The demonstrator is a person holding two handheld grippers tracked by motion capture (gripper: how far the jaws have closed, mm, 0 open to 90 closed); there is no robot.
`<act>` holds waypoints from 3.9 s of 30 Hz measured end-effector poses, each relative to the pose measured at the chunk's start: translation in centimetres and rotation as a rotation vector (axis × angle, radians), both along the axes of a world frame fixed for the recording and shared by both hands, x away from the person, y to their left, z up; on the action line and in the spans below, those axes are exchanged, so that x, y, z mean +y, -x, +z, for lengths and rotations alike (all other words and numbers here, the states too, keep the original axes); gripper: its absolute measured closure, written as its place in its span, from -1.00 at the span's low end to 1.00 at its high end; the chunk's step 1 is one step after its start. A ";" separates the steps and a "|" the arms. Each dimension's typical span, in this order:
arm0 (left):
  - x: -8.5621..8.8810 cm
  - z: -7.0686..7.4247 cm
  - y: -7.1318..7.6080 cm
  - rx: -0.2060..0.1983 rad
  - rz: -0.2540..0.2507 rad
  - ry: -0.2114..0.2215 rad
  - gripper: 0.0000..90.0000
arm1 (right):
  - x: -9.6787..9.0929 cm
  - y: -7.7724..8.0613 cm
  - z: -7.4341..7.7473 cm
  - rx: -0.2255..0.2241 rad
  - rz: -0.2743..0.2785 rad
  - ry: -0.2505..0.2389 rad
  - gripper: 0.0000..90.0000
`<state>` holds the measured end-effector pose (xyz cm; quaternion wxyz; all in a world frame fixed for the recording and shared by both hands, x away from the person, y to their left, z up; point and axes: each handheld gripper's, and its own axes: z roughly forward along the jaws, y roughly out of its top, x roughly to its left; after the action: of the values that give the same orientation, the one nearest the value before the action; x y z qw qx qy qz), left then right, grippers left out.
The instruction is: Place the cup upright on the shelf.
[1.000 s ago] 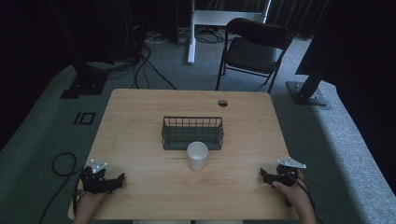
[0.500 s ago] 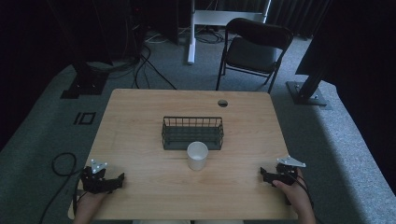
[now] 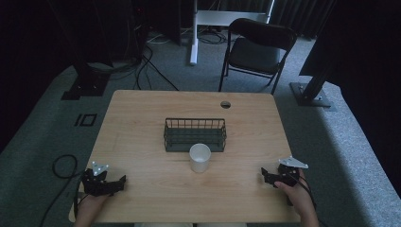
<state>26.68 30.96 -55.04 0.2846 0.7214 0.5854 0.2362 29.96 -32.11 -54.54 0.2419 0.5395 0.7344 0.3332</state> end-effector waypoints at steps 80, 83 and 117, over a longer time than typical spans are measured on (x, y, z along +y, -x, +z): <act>0.0 0.0 0.0 0.000 0.000 0.000 -0.98 | 13.3 -1.0 2.1 -0.074 0.466 -0.117 -0.72; 0.0 0.0 0.0 0.000 0.000 0.000 -0.98 | 14.1 -1.0 2.0 -0.072 0.487 -0.118 -0.72; 0.0 0.0 0.0 0.000 0.000 0.000 -0.98 | 19.2 -2.0 2.4 -0.132 0.557 -0.176 -0.72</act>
<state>26.68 30.97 -55.04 0.2847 0.7215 0.5853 0.2361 32.00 -12.95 -52.15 0.1408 0.3133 0.8052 0.4833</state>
